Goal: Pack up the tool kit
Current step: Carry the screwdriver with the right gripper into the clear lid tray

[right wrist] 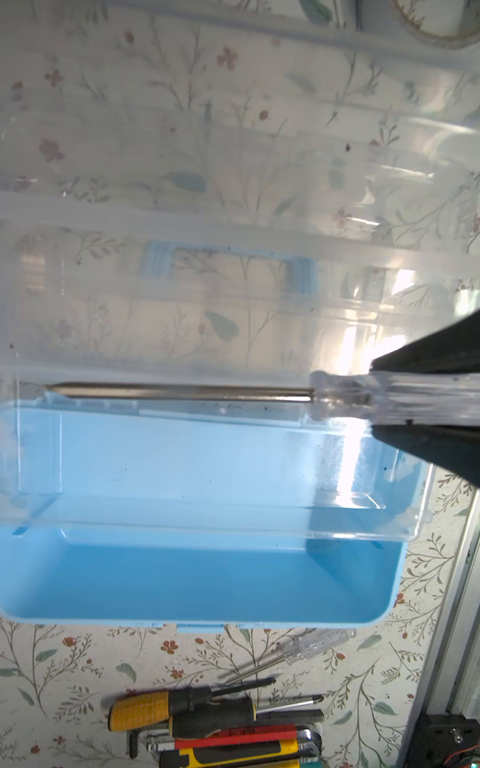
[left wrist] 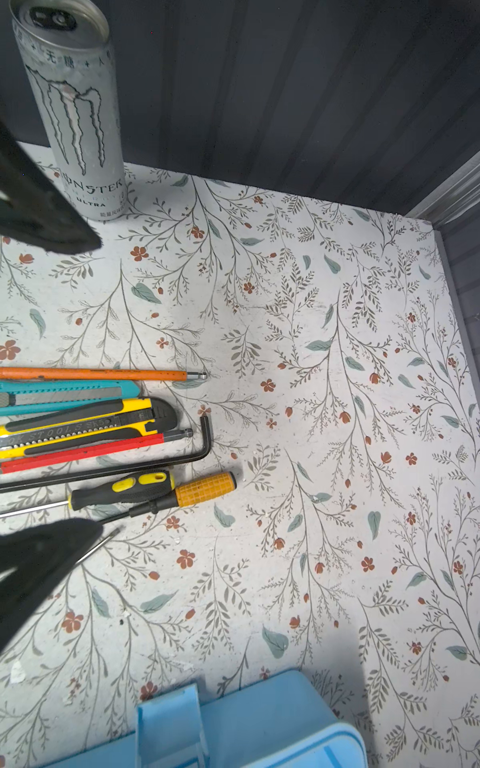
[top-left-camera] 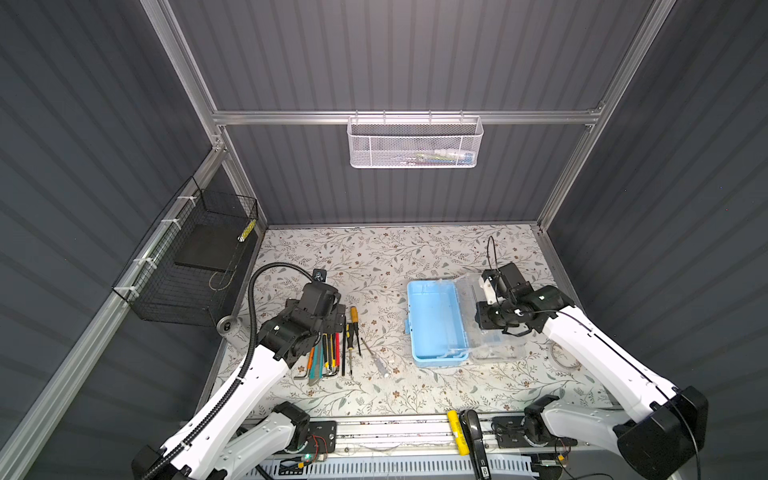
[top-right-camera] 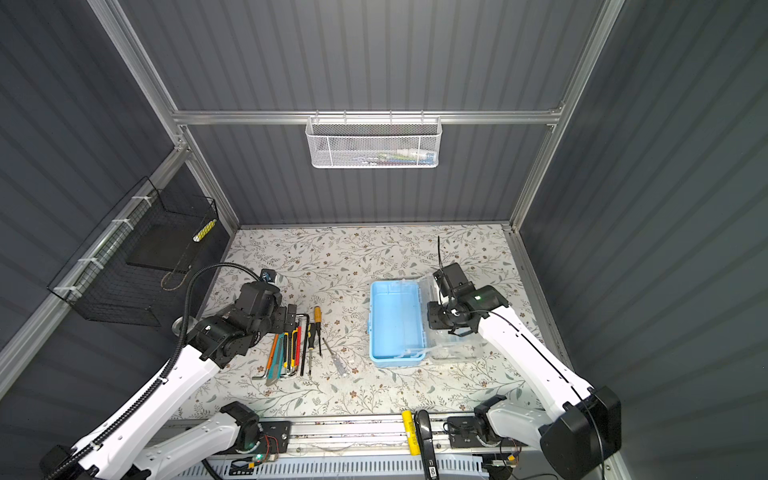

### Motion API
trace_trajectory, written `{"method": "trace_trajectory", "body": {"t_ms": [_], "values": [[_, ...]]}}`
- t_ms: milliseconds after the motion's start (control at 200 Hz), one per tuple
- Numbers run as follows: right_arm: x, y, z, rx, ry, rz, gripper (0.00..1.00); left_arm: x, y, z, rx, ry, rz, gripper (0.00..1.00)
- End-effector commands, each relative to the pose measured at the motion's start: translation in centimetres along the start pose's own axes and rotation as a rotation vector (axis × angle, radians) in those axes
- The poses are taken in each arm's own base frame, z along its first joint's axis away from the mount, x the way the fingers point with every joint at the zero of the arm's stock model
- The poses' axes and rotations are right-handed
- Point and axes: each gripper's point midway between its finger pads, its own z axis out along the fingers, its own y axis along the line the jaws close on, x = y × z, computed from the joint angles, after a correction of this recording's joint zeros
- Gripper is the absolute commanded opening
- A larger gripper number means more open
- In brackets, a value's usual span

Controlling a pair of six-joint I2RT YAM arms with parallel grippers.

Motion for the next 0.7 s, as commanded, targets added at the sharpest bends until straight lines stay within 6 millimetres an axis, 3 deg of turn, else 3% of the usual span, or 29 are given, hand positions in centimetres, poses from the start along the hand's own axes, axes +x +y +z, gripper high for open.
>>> {"method": "trace_trajectory", "body": {"t_ms": [0, 240, 330, 495, 695], "values": [[0.0, -1.3, 0.0, 0.03, -0.034, 0.051, 0.0, -0.2, -0.1, 0.0, 0.012, -0.001, 0.01, 0.99], [0.0, -1.6, 1.2, 0.02, -0.013, 0.05, 0.0, -0.2, -0.1, 0.1, 0.016, 0.003, 0.007, 1.0], [-0.3, -1.5, 1.4, 0.018, -0.008, 0.045, 0.16, -0.2, -0.1, 0.1, 0.015, 0.003, 0.006, 0.99], [-0.9, -2.1, 0.6, 0.062, -0.024, 0.03, 0.35, -0.2, 0.1, -0.1, 0.015, -0.003, 0.003, 1.0], [-2.1, -1.3, -1.8, 0.078, -0.045, -0.07, 0.38, -0.4, 0.1, -0.2, 0.018, -0.01, -0.002, 0.99]]}}
